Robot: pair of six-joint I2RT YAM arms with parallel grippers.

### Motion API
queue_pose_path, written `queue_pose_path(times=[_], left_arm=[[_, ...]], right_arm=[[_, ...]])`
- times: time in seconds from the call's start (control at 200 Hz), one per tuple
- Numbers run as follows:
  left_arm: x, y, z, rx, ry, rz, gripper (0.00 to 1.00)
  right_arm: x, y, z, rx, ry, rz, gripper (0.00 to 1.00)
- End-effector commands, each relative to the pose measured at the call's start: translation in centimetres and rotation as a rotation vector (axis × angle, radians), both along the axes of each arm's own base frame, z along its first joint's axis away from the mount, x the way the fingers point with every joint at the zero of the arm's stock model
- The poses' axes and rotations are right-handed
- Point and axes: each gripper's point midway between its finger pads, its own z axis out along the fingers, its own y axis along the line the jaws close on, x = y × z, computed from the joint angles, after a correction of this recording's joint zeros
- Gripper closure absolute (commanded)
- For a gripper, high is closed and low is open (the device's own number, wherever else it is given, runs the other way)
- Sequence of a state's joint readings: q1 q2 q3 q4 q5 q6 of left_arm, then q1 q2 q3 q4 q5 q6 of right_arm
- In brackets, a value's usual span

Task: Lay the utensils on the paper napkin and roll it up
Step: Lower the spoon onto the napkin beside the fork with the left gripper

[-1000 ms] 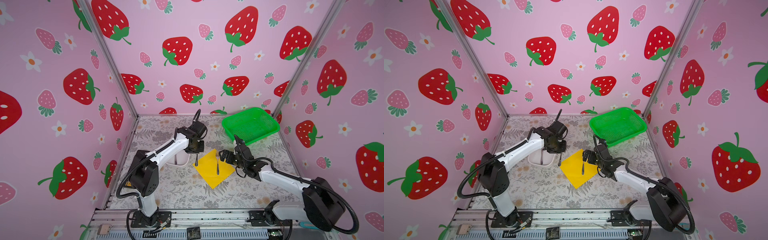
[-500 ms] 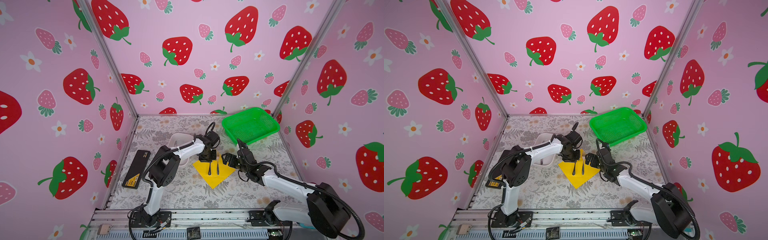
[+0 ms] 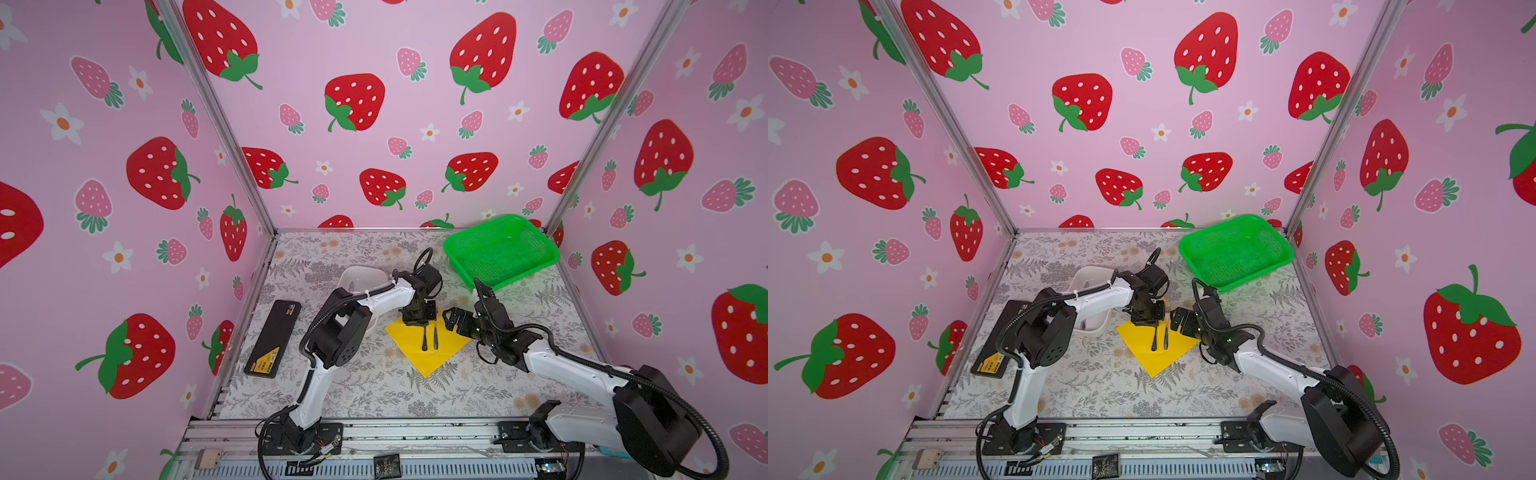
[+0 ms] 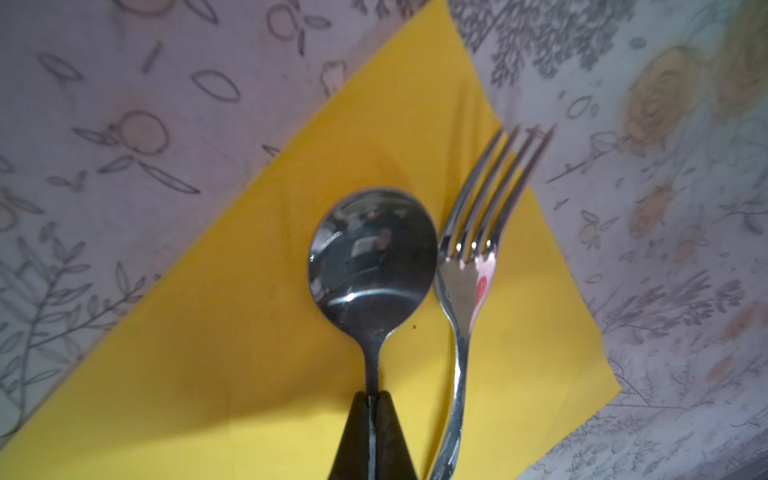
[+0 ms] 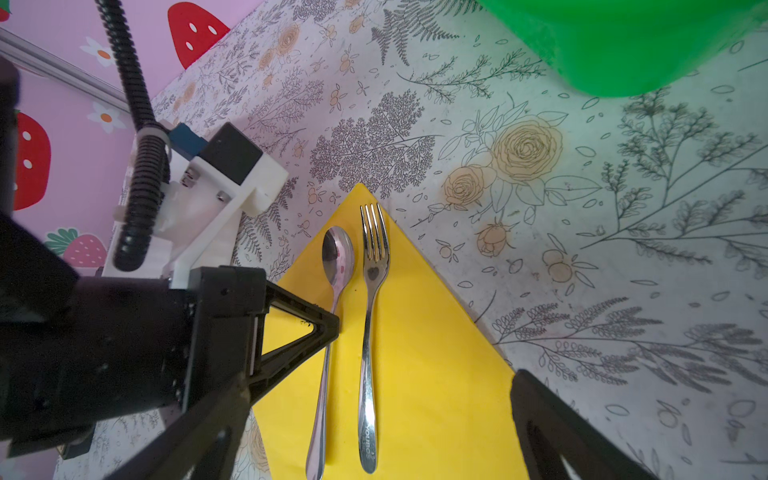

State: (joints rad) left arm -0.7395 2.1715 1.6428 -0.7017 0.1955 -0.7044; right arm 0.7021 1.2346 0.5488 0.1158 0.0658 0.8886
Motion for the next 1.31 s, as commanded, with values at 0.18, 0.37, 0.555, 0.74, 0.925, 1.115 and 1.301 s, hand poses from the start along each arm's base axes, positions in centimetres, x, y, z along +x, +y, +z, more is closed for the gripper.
queue_pose_path(times=[0.18,0.37,0.555,0.74,0.925,1.115,1.301], left_arm=[[0.9,-1.3,0.7,-0.04,-0.017,0.015,0.98],[0.9,-1.3,0.3,-0.043,-0.009,0.02,0.9],[0.8,-1.6,0.2,-0.058,-0.001,0.02,0.85],[0.9,-1.2,0.5,-0.05,-0.016,0.029,0.81],[1.2,-1.2,2.3,-0.07,-0.063,0.024,0.8],[1.4,-1.1,5.2,-0.13,-0.167,-0.014,0.74],[2.0,0.2,8.1,-0.143,-0.255,-0.008,0.69]], right_arm=[[0.1,0.1,0.5,0.014,-0.009,-0.001,0.0],[0.0,0.0,0.3,0.013,-0.004,-0.002,0.0],[0.1,0.1,0.3,0.013,-0.002,0.0,0.0],[0.1,0.1,0.3,0.017,-0.002,-0.001,0.0],[0.2,0.3,0.5,0.022,-0.005,0.006,0.0],[0.0,1.2,2.8,0.097,-0.097,0.062,0.0],[0.3,0.0,4.9,0.14,-0.188,0.002,0.01]])
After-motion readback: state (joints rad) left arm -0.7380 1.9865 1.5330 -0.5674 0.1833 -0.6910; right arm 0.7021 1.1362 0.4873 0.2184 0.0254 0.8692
